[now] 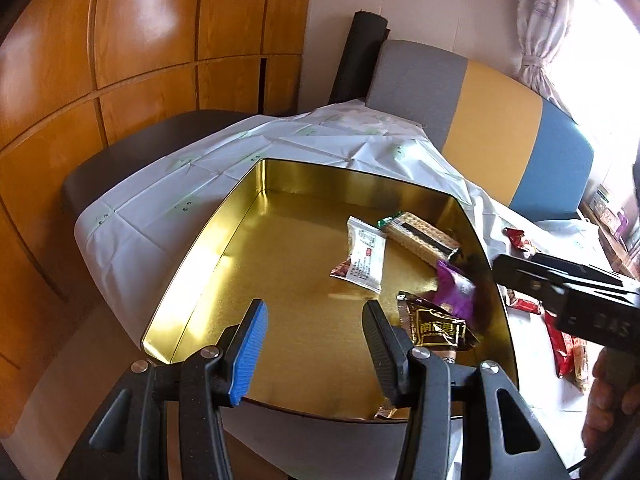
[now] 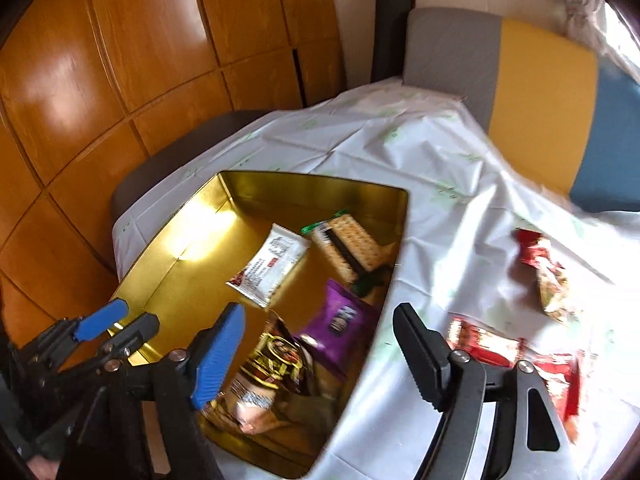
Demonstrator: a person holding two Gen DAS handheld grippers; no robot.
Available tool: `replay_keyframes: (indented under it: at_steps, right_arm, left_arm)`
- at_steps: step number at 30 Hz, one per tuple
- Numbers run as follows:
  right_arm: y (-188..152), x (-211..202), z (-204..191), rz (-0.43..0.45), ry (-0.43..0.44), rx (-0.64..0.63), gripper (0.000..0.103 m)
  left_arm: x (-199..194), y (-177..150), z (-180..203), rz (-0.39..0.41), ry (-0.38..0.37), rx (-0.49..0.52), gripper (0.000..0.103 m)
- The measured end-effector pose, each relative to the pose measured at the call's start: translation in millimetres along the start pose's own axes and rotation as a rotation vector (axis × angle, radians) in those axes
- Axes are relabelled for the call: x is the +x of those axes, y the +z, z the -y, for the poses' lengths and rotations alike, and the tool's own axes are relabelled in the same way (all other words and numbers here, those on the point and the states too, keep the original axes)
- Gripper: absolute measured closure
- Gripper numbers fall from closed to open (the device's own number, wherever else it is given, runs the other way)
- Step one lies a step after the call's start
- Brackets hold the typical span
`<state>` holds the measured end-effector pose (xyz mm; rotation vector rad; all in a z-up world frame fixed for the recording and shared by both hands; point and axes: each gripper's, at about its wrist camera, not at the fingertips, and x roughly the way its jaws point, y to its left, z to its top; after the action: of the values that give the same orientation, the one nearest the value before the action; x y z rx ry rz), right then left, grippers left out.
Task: Organize snacks
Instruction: 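Carry the white packet into the gold tray and open the right gripper, then move both grippers back over the table, left toward the clear orange-topped nut bag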
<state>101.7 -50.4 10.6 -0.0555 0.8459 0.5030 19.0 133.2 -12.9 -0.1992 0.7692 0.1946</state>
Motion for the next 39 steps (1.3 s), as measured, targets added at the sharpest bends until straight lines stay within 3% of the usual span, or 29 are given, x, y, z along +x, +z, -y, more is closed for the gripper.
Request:
replay_keyframes:
  at_steps: [15,30,33,39]
  right_arm:
    - [-35,-58,82,0.038,-0.172,0.046,0.021]
    - [-50,-107,196,0.047,-0.421,0.095,0.015]
    - [-64,-108,234,0.034,-0.496,0.156,0.014]
    - [-94,-108,309,-0.035,-0.572,0.481,0.015]
  left_arm:
    - [-12,-3,27,0.016,-0.026,0.087,0.053]
    - [-17,-5,55,0.009,-0.038,0.164,0.053]
    - [-17,-6,65,0.006,-0.043,0.188,0.053]
    - [-15,-2,92,-0.012,-0.081,0.256,0.053]
